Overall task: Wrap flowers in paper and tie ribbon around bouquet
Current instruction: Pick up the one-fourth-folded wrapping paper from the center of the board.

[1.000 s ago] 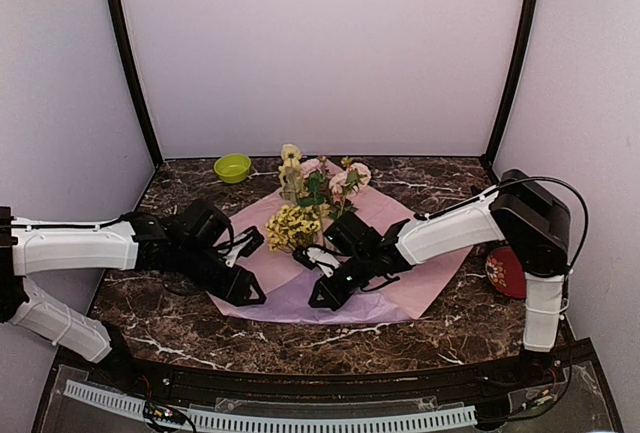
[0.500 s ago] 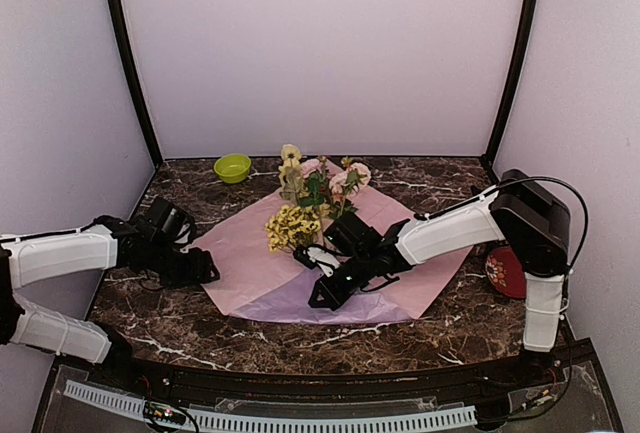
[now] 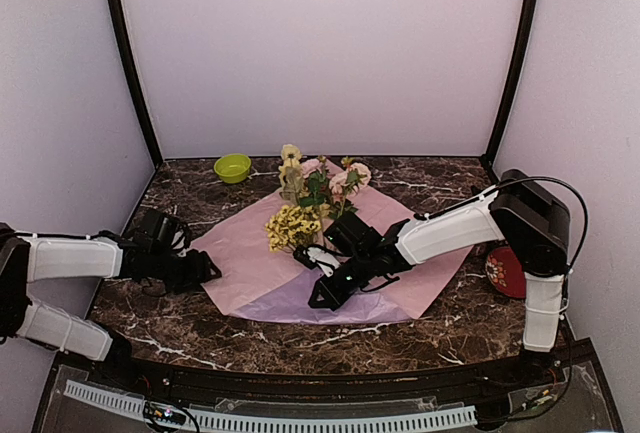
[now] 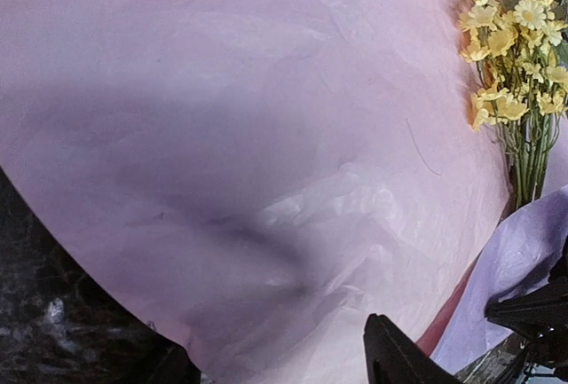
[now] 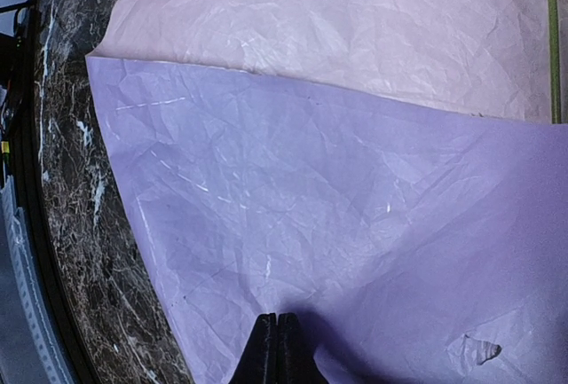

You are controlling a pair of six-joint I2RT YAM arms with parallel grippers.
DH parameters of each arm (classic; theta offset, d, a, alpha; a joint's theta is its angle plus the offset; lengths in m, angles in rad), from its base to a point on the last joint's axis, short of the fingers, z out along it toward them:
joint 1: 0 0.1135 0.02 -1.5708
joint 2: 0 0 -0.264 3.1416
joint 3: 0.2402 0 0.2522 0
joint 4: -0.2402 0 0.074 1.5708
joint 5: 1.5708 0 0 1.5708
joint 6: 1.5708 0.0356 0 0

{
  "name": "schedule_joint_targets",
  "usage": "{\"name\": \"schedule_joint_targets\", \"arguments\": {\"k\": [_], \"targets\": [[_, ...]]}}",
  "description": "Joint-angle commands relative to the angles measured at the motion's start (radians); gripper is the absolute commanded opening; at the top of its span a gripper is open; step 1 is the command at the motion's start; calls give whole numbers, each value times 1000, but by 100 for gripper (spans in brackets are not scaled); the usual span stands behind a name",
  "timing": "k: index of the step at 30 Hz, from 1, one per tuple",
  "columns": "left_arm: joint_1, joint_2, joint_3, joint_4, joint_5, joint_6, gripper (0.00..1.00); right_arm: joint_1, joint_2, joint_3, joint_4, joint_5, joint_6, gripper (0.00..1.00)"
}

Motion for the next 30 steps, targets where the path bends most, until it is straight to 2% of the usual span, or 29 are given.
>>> {"name": "schedule_joint_targets", "arguments": {"k": [1, 8, 16, 20, 25, 30], "targets": [[6, 52, -18, 47, 63, -18, 60, -2, 24, 8, -4, -4, 15, 0], [15, 13, -42, 65, 41, -29, 46, -2, 26, 8, -1, -7, 22, 0], [15, -124, -83, 145, 26, -35, 44, -2, 29, 13, -8, -5, 15, 0], [15, -96, -74, 137, 24, -10, 30, -2, 29, 13, -8, -4, 17, 0], [15, -31, -43, 156, 88, 34, 0, -8, 33, 10, -2, -7, 38, 0], [14, -31, 42, 83, 93, 107, 0, -32, 52, 7, 7, -25, 70, 0]]}}
